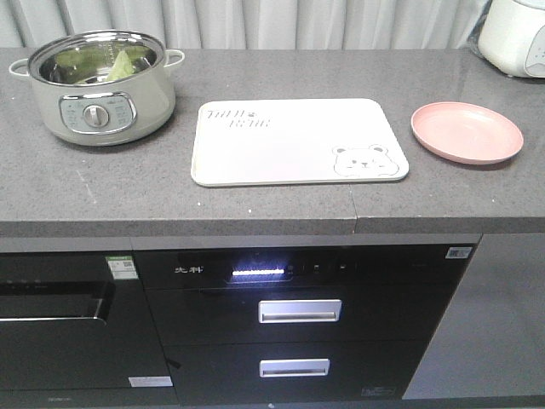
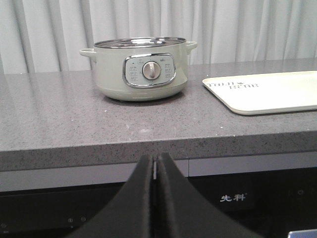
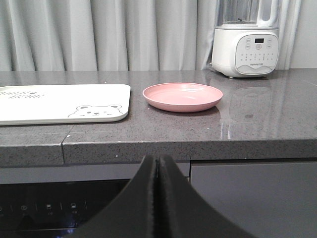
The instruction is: Transfer vegetables to tray and serve
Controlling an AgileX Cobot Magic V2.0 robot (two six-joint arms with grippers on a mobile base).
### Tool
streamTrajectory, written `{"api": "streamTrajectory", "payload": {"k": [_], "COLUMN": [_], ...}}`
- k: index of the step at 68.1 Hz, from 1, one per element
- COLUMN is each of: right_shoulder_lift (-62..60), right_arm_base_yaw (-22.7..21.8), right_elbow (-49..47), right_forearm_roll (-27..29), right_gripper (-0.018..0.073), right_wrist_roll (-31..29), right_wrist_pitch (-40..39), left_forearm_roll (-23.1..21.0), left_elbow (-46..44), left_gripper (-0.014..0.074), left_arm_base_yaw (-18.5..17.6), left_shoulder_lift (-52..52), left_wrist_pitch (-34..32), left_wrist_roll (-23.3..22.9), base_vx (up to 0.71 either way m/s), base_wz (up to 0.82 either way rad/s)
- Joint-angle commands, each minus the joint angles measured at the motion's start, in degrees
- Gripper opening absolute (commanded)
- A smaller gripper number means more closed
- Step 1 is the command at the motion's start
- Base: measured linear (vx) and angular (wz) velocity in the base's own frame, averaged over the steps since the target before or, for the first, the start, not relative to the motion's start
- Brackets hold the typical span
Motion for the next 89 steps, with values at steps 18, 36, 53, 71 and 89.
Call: {"api": "streamTrajectory", "payload": {"k": [18, 36, 53, 71, 89], "right_shoulder_lift": [-0.29, -0.29, -0.29, -0.29, -0.29], "right_arm_base_yaw": [0.14, 0.14, 0.14, 0.14, 0.14], "right_elbow": [0.82, 0.82, 0.82, 0.82, 0.82], "right_forearm_roll": [-0.48, -0.48, -0.48, -0.48, -0.48], "right_gripper": [-0.0006, -0.0006, -0.0006, -0.0006, -0.0006], "right_wrist_roll": [-0.42, -0.42, -0.42, -0.42, -0.42], "right_wrist_pitch": [-4.42, -4.42, -4.42, -4.42, -4.42], "left_forearm_roll": [-0.20, -0.20, -0.20, -0.20, -0.20], "left_elbow": [1.44, 1.44, 1.44, 1.44, 1.44], "left_gripper": [-0.0006, -0.0006, -0.0006, -0.0006, -0.0006], "left_arm_base_yaw": [0.24, 0.24, 0.24, 0.24, 0.24], "left_shoulder_lift": [-0.88, -0.88, -0.88, -0.88, -0.88], "left_wrist_pitch": [-4.33, -4.33, -4.33, -4.33, -4.33], "left_wrist_roll": [-0.05, -0.05, -0.05, -0.05, -0.05], "base_vx": [0.14, 0.14, 0.14, 0.13, 0.12], "base_wz": [0.00, 0.00, 0.01, 0.01, 0.03]}}
